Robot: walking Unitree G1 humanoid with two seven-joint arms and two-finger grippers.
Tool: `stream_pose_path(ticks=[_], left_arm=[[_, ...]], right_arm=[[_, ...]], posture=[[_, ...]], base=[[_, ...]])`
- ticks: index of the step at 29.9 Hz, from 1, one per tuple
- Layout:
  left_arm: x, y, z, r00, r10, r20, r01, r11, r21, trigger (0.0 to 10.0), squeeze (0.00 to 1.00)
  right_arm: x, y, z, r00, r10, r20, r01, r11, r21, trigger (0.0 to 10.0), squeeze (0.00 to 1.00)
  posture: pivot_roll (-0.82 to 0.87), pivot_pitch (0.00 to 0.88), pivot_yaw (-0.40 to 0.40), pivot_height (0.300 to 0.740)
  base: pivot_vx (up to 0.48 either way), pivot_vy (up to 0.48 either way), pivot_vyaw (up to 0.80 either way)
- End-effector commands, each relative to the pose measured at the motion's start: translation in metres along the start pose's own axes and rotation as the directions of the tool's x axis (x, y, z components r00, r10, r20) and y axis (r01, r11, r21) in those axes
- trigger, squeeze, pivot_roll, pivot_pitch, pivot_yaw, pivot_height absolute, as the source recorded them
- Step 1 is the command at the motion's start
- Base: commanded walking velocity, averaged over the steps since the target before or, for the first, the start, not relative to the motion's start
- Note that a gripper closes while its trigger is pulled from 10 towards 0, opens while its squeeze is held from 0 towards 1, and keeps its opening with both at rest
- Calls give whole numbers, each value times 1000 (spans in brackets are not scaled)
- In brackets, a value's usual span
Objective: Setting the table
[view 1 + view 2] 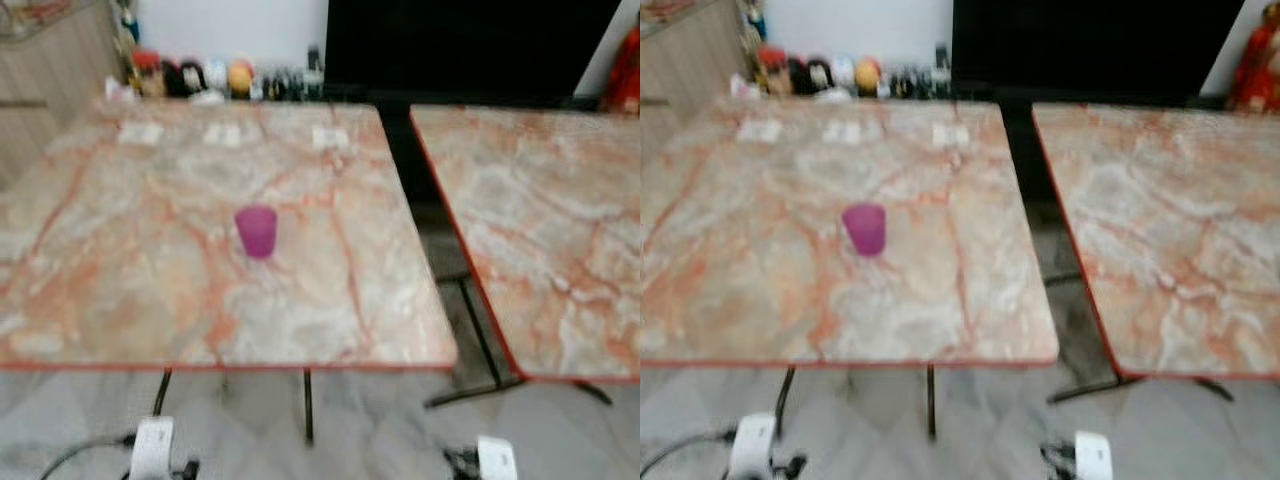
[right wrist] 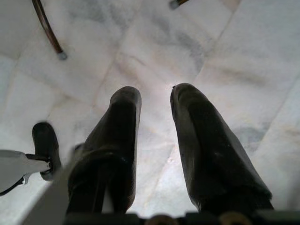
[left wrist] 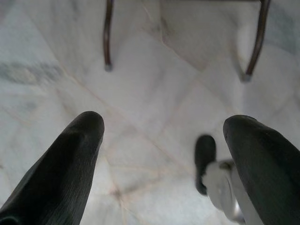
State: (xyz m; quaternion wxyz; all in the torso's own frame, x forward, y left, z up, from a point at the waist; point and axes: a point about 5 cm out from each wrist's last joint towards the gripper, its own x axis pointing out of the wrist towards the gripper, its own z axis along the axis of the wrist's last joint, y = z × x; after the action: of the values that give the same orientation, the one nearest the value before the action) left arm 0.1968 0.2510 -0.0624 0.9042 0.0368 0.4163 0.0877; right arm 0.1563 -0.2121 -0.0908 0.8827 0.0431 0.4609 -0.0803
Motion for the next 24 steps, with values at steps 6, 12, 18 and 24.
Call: stream_pose_path(ticks=[6,12,18,24], left_arm=[[-1,-6,-8,1000,-19,-24,19,1000,3,10000,0],[0,-7,-3,1000,-25,-16,25,1000,17,10000,0],[1,-7,6,997,-70,38,68,995,70,10000,0],[-7,26,17,981,-46,189,39,998,39,10000,0]], right_arm=[[-1,-1,-7,1000,-11,-24,12,1000,24,10000,0],[2,22,-3,1000,19,-20,-18,1000,25,10000,0],[2,30,-2,999,27,-18,-27,999,28,10000,0],[2,29,-4,999,17,-27,-16,999,33,10000,0]], posture=[[91,17,-45,740],[97,18,-42,740],[101,19,-36,740],[124,30,-27,740]], base=[[0,0,0],[0,0,0],[0,0,0],[0,0,0]])
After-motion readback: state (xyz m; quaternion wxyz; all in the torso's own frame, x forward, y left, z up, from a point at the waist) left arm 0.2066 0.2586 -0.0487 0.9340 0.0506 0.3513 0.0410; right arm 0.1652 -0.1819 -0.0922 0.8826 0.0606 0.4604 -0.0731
